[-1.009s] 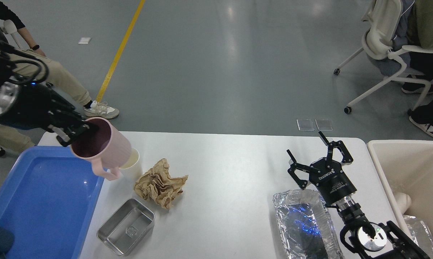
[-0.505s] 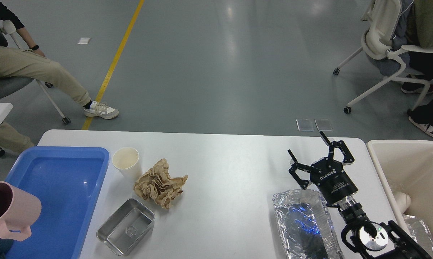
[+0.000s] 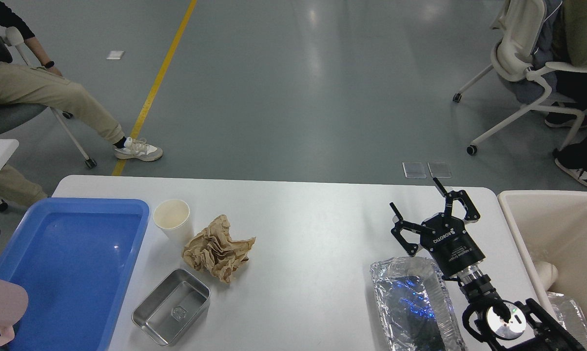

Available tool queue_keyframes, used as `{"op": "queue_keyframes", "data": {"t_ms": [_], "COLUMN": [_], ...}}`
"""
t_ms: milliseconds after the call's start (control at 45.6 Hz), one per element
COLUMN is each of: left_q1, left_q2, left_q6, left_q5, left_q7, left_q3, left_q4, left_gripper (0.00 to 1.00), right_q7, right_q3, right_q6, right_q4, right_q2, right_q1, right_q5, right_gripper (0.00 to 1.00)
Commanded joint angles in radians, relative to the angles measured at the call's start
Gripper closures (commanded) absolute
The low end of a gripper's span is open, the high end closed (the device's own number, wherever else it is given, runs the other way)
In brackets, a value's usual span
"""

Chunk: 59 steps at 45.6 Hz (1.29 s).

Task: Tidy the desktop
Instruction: 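Lift the pink cup with the left gripper and lower it into the blue tray, then open the left gripper and withdraw it from the cup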

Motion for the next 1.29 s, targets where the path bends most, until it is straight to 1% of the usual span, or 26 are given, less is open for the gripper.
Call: {"op": "queue_keyframes", "data": {"t_ms": [0, 110, 329, 548, 724, 834, 987, 1053, 1185, 1250, 1272], "left_q1": [0.021, 0.061, 0.156, 0.222, 0.244, 0.245, 0.245, 0.245, 0.248, 0.248, 0.245], "left_q2": [-0.082, -0.150, -0.275, -0.329, -0.340, -0.340, -0.338, -0.338, -0.326, -0.318, -0.306], "left_q6": [0.036, 0.053, 0.117, 0.159, 0.182, 0.191, 0.196, 0.196, 0.196, 0.194, 0.194], "left_q5": [-0.028, -0.042, -0.059, -0.091, -0.093, -0.093, -0.109, -0.125, -0.155, -0.195, -0.232], "left_q7": [0.001, 0.004, 0.006, 0.006, 0.006, 0.003, 0.001, 0.000, -0.002, -0.003, -0.005], "left_q3": [0.022, 0.022, 0.018, 0.019, 0.018, 0.019, 0.018, 0.018, 0.013, 0.013, 0.010], "left_q4": [0.075, 0.126, 0.244, 0.292, 0.301, 0.301, 0.301, 0.301, 0.296, 0.278, 0.261], "left_gripper": [0.95, 0.95, 0.95, 0.94, 0.92, 0.85, 0.73, 0.63, 0.48, 0.38, 0.34], "right_q7": [0.000, 0.000, 0.002, 0.002, 0.000, 0.002, 0.000, 0.000, 0.000, 0.000, 0.000], "right_q3": [0.000, 0.000, 0.001, 0.000, 0.000, -0.002, -0.002, -0.002, -0.002, -0.002, -0.002], "right_q6": [-0.001, -0.001, -0.001, -0.001, -0.001, -0.001, -0.001, -0.001, -0.001, -0.001, -0.001], "right_q4": [0.000, -0.002, -0.006, -0.006, -0.008, -0.008, -0.008, -0.008, -0.009, -0.009, -0.009], "right_q2": [0.000, -0.002, -0.002, 0.000, 0.000, 0.001, 0.003, 0.003, 0.004, 0.006, 0.006], "right_q1": [-0.005, -0.010, -0.013, -0.011, -0.013, -0.013, -0.013, -0.013, -0.013, -0.013, -0.010], "right_q5": [0.000, 0.000, 0.000, 0.000, 0.000, 0.000, 0.000, 0.000, 0.000, 0.000, 0.000], "right_gripper": [0.00, 0.00, 0.00, 0.00, 0.00, 0.00, 0.00, 0.00, 0.00, 0.00, 0.00]}}
